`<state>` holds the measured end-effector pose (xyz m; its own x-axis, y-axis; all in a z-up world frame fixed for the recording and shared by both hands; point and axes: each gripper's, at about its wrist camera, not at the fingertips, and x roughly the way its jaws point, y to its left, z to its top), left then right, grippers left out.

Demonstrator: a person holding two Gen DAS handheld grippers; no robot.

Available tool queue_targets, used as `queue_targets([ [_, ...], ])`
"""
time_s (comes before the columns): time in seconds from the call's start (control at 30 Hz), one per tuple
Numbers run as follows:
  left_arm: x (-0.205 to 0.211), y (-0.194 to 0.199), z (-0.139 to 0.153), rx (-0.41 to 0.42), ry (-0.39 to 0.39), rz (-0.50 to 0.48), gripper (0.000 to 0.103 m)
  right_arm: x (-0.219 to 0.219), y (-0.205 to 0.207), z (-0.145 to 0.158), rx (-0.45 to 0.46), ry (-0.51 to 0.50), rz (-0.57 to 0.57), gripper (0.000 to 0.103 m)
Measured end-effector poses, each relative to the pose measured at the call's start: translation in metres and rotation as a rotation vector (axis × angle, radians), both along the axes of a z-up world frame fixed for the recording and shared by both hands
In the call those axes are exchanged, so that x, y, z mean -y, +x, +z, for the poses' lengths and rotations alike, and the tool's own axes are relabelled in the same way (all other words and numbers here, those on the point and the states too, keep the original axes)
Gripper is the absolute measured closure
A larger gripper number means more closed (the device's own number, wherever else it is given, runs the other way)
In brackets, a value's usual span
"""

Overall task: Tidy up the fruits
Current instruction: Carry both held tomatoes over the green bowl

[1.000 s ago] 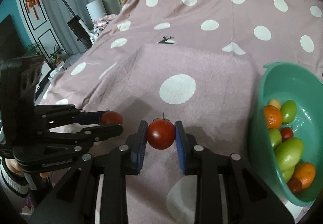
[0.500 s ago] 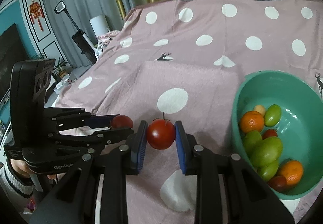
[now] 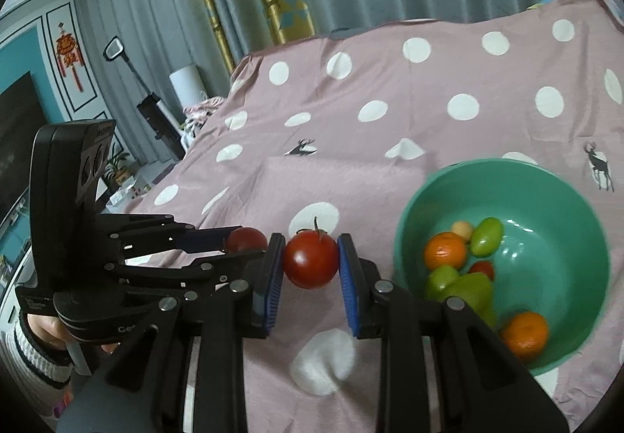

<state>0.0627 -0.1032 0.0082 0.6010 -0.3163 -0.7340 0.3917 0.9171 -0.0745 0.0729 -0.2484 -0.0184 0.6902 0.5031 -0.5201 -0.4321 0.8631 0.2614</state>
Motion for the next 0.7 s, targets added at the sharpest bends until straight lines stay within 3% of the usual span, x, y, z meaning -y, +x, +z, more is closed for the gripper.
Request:
queue_targets([
  [0.7, 0.067, 0.015, 0.021, 0.052, 0.048, -0.115, 0.073, 0.059, -0.004, 0.004, 0.027, 0.036, -0.161, 0.075],
])
